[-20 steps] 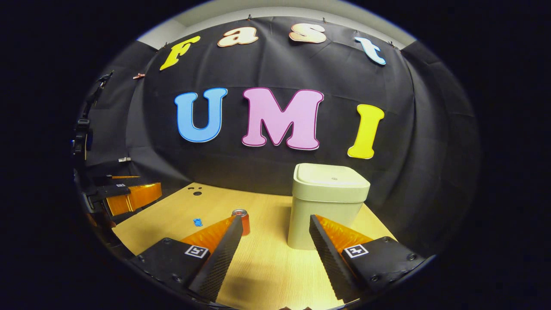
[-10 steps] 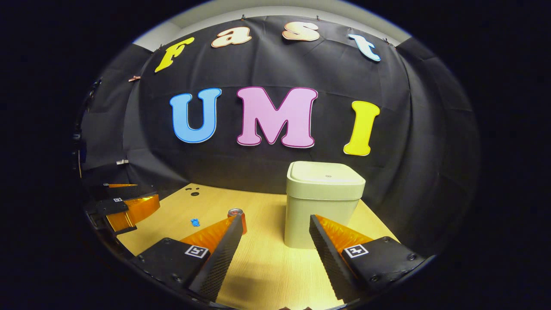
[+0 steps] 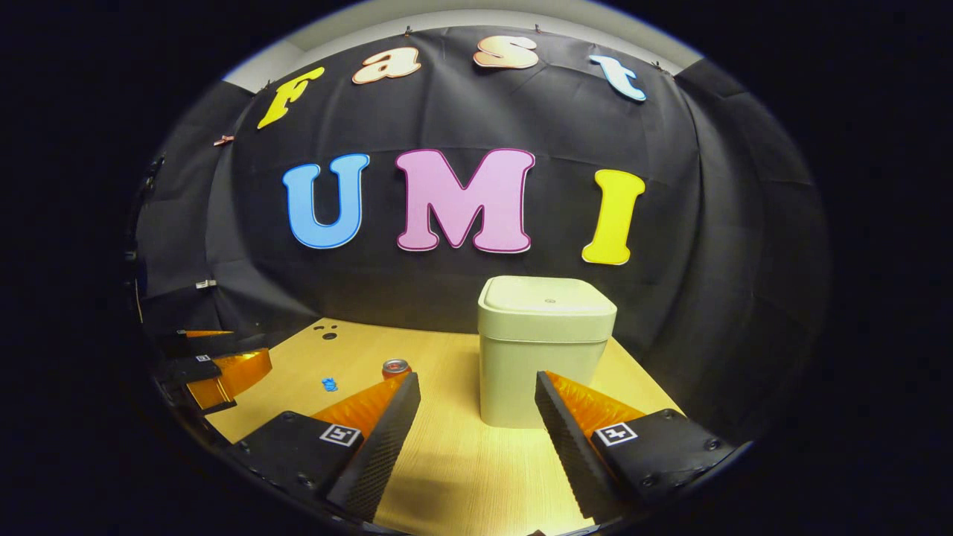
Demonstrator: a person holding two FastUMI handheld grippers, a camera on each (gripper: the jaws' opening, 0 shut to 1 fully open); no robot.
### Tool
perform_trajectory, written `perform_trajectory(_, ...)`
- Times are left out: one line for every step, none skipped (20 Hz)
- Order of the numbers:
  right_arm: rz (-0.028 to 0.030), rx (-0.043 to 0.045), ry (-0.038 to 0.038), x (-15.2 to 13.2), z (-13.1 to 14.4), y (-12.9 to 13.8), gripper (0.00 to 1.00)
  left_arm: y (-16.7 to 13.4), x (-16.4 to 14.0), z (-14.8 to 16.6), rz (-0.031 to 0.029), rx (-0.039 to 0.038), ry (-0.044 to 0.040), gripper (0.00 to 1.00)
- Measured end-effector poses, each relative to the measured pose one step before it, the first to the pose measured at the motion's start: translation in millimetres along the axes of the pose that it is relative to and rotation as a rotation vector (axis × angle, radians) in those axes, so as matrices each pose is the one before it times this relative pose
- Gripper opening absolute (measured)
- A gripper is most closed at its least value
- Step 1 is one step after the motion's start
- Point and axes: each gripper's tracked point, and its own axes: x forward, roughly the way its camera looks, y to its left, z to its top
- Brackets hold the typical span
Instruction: Press the lid of the desktop garbage bin to open it, pick up the crumpled paper on the desktop and throw it into the bin, then pick up the pop can on the desktop and drop it into the bin, and finally close the garbage bin lid.
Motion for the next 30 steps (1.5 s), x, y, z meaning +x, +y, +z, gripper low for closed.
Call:
perform_trajectory(-0.00170,-0.00030,-0.00059,0.09,0.83,-2.66,0.98,-1.00,-0.58,-0.26,-0.00050,0.00153,0.00168,0.97)
perform_trajectory(-0.00181,-0.00373,-0.00187,0.38,1.27,-0.61,0.97,-1.46,-1.27,-1.46,-0.00109,0.00074,0.00127,0.97)
perform_trajectory(-0.00037,-0.00324,-0.00155,0.09,1.01,-1.88,0.95,-1.05,0.11,-0.47,-0.00108,0.00010,0.00120,0.97)
perform_trajectory(0.00188,-0.00102,-0.00025,0.62,-0.24,-0.68,0.90,-0.82,-0.17,-1.55,-0.00053,0.00005,0.00154,0.97)
perform_trajectory(0.00013,-0.00235,-0.00005,0.57,0.49,-1.15,0.85,-0.24,0.01,0.10,0.00073,-0.00003,0.00148,0.97)
perform_trajectory(0.00067,-0.00420,-0.00073,0.91,1.73,-0.99,0.68,-0.61,-0.27,-1.37,0.00040,-0.00102,0.00123,0.97)
perform_trajectory(0.00479,-0.00396,-0.00222,0.60,1.45,0.74,0.52,-1.25,0.07,-0.56,-0.00042,-0.00079,0.00279,0.97)
perform_trajectory(0.00225,-0.00458,0.00200,0.78,0.01,0.49,0.35,-0.04,-0.60,-1.55,0.00041,0.00026,0.00334,0.97)
perform_trajectory(0.00453,-0.00131,0.00441,1.17,0.55,1.20,0.32,-0.91,-0.30,-0.27,-0.00028,0.00040,0.00225,0.97)
perform_trajectory(0.01888,-0.00182,0.00064,0.36,0.36,4.88,0.30,-0.57,-0.23,-0.61,-0.00027,0.00043,0.00201,0.97)
perform_trajectory(-0.00488,-0.01111,0.00118,2.02,0.63,-0.14,0.29,-0.53,-0.45,-0.35,-0.00070,0.00092,0.00100,0.97)
perform_trajectory(0.01118,-0.00634,-0.00660,-0.74,2.81,-0.61,0.20,-1.04,-0.31,-1.04,-0.00029,0.00194,0.00119,0.97)
perform_trajectory(0.00137,-0.00660,-0.00438,-3.90,1.81,0.05,0.13,-0.47,-0.13,-0.44,0.00186,0.00309,0.00401,0.97)
perform_trajectory(0.00139,-0.00528,-0.00782,8.20,2.31,-2.23,0.07,0.16,-0.91,-0.91,0.00134,0.00213,0.00248,0.97)
perform_trajectory(0.02065,0.00260,-0.00624,3.09,1.19,3.07,0.06,-0.25,-0.12,-0.27,0.00102,0.00102,0.00151,0.97)
perform_trajectory(0.00373,-0.00140,0.00432,-2.78,-0.17,0.43,0.06,0.39,0.01,-1.24,0.00219,0.00070,0.00394,0.97)
perform_trajectory(0.02204,0.00459,0.00494,-0.46,1.11,1.39,0.12,0.78,0.32,-0.68,0.00350,-0.00043,0.00400,0.97)
perform_trajectory(0.01251,0.00169,0.00163,4.40,0.79,0.41,0.06,0.51,0.52,-1.07,0.00466,-0.00248,0.00202,0.97)
perform_trajectory(0.00255,-0.00250,0.00595,1.70,-0.74,-2.68,0.06,0.41,0.25,0.27,0.00299,-0.00526,0.00060,0.97)
perform_trajectory(0.02171,0.00115,0.00767,-1.00,0.98,1.67,0.06,-0.15,0.13,-1.77,0.00182,-0.00733,0.00303,0.97)
perform_trajectory(0.03020,0.00946,0.00633,5.51,0.64,3.50,0.05,-0.64,1.18,-2.54,0.00215,-0.00576,0.00549,0.97)
perform_trajectory(0.01207,-0.00503,0.00915,0.60,-2.91,0.53,0.05,-0.62,0.46,-0.93,0.00060,-0.00187,0.00502,0.97)
perform_trajectory(0.00045,-0.00991,0.00054,3.29,1.87,-3.63,0.05,-0.34,1.17,-2.30,0.00063,-0.00080,0.00441,0.98)
perform_trajectory(-0.00134,-0.00305,-0.00627,2.72,5.33,-3.85,0.05,0.36,1.16,0.06,0.00333,-0.00042,0.00141,0.98)
perform_trajectory(0.00068,0.00391,-0.00221,2.68,4.61,-2.43,0.05,1.10,0.90,-0.42,0.00475,-0.00099,0.00131,0.98)
perform_trajectory(-0.00300,0.00630,-0.00281,2.91,5.01,-2.67,0.05,-0.01,2.06,-0.29,0.00279,-0.00267,0.00101,0.97)
perform_trajectory(-0.00657,0.00339,-0.00616,3.36,6.06,-3.00,0.05,0.20,1.79,0.36,0.00291,-0.00218,0.00080,0.97)
perform_trajectory(-0.01406,0.00110,-0.00321,4.16,4.75,-6.32,0.05,0.36,1.43,0.28,0.00421,-0.00072,0.00020,0.97)
perform_trajectory(-0.00670,0.00576,-0.00297,4.35,3.97,-3.97,0.05,0.75,1.29,-0.06,0.00314,0.00061,0.00007,0.97)
perform_trajectory(-0.01042,0.00183,-0.00376,4.58,3.27,-4.51,0.05,0.96,1.79,1.25,0.00340,0.00137,-0.00192,0.98)
